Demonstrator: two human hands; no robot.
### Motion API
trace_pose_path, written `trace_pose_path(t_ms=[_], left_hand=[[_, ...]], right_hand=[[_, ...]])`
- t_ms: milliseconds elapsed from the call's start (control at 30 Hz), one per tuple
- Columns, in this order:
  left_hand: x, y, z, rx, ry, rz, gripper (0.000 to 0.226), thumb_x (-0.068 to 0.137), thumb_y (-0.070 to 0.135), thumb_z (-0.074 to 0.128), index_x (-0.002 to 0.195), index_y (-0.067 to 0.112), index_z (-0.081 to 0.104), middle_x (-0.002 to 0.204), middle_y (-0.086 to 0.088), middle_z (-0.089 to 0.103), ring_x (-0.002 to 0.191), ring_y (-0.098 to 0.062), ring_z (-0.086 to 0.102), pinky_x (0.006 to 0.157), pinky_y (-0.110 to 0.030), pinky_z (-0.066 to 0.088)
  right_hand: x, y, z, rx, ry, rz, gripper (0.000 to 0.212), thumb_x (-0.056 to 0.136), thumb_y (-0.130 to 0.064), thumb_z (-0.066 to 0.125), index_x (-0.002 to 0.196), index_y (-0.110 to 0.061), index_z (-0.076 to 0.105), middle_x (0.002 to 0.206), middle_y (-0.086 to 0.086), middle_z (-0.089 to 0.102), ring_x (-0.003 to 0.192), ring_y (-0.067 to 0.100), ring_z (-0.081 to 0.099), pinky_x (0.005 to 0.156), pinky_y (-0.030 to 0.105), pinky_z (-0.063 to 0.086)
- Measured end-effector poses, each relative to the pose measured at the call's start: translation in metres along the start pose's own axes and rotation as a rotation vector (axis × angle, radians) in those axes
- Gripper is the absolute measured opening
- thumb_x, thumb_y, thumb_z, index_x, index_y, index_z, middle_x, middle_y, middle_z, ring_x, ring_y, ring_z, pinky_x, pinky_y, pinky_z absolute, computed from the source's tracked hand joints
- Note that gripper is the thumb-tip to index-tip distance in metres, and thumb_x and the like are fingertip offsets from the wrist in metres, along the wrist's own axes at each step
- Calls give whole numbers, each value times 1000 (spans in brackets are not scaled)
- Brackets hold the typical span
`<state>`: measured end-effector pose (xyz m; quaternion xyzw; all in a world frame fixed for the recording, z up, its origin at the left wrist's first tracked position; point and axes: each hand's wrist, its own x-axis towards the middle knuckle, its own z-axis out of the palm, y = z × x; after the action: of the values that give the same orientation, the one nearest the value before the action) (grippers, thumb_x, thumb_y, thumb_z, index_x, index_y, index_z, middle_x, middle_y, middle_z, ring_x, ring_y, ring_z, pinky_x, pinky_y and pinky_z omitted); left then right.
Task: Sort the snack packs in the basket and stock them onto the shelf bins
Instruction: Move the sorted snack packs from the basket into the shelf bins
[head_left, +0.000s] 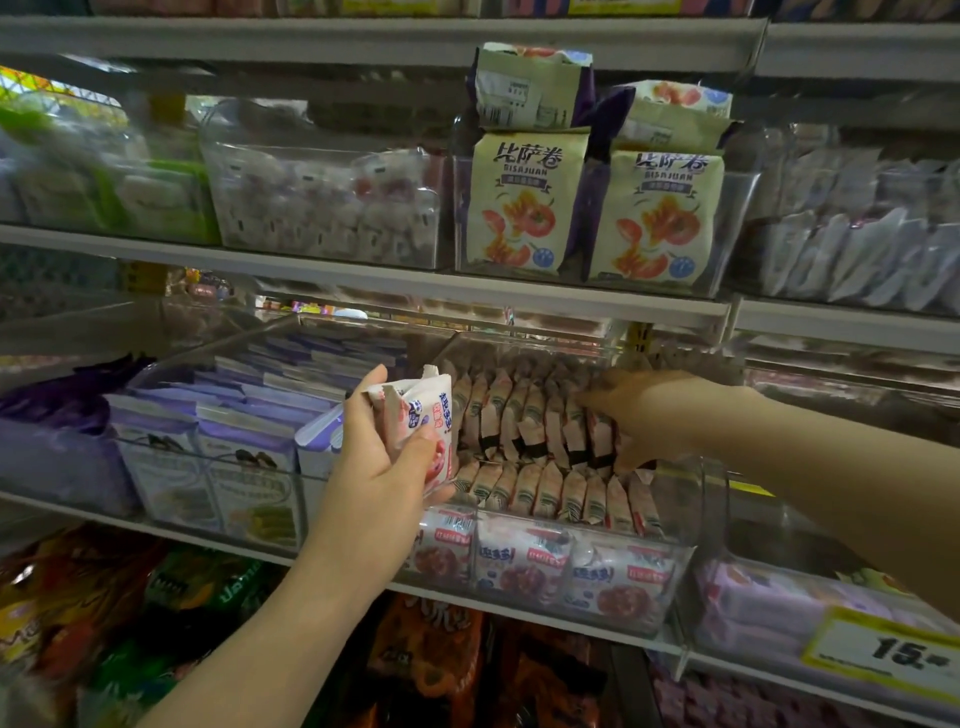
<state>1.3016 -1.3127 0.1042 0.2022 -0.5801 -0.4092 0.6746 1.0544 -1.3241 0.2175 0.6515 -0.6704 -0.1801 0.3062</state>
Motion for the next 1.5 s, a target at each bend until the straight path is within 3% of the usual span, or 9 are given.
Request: trace_pose_path(t_ms=[167,367,533,667,767,867,1033,1300,1500], left_hand=[[7,2,6,19,3,-28,56,99,17,49,135,54,28,138,6,46,107,-19,63,67,-26,59],[11,2,6,-23,-12,-26,55,98,17,50,125,62,32,141,6,45,108,-19,62,66,-25,58],[14,4,7,-51,28,-47,53,99,15,49,133,52,31,132,8,53,101,-16,66,64,-26,58],[15,13,-1,-105,29,-91,52,99,17,49,129,55,31,133,4,53,104,-19,66,69,-35,60],[16,20,-3,-168,-20,-202,52,99,21,48,140,46,29,129,-6,58,100,-26,69,75,-45,60],[15,26,4,-255,-89,-324,39,99,23,46,138,27,41,110,-10,71,94,-28,71,81,-51,56],[16,28,11,-415,-103,-430,35,97,31,45,126,13,56,109,-16,71,95,-28,70,68,-39,60],[26,48,-5,380,-167,-304,47,98,47,40,138,23,47,130,-5,61,106,-18,64,94,-39,52],[34,41,-43,985,-68,174,43,96,30,52,138,30,45,134,7,49,114,-5,49,91,-21,34]], right_hand=[[11,-4,-6,69,63,24,53,89,-21,62,138,-17,43,128,8,55,109,27,58,89,38,53],[6,10,2,76,67,6,77,69,-68,67,130,-23,51,120,0,60,102,23,60,82,36,55],[14,4,-1,27,109,42,37,90,-43,57,119,-20,61,110,3,63,92,25,62,77,37,56],[3,2,-16,0,193,28,45,88,-53,55,119,-20,61,98,-2,62,87,20,60,77,35,56],[-18,-22,-26,385,515,-165,67,78,-64,57,137,-42,36,131,-4,53,104,9,56,84,27,52],[-38,-61,-38,950,419,-476,91,72,-56,70,141,-57,11,148,-20,22,119,3,48,93,22,49],[-39,-92,-41,1182,512,-540,69,77,-30,78,136,-36,44,143,-14,27,129,1,36,104,29,43],[-19,-82,-51,1131,520,-393,57,75,-42,76,127,-30,57,139,-8,40,128,4,40,107,26,37],[16,-97,-62,936,315,-410,30,73,-42,77,97,-25,71,87,-18,59,74,-1,55,60,8,44]])
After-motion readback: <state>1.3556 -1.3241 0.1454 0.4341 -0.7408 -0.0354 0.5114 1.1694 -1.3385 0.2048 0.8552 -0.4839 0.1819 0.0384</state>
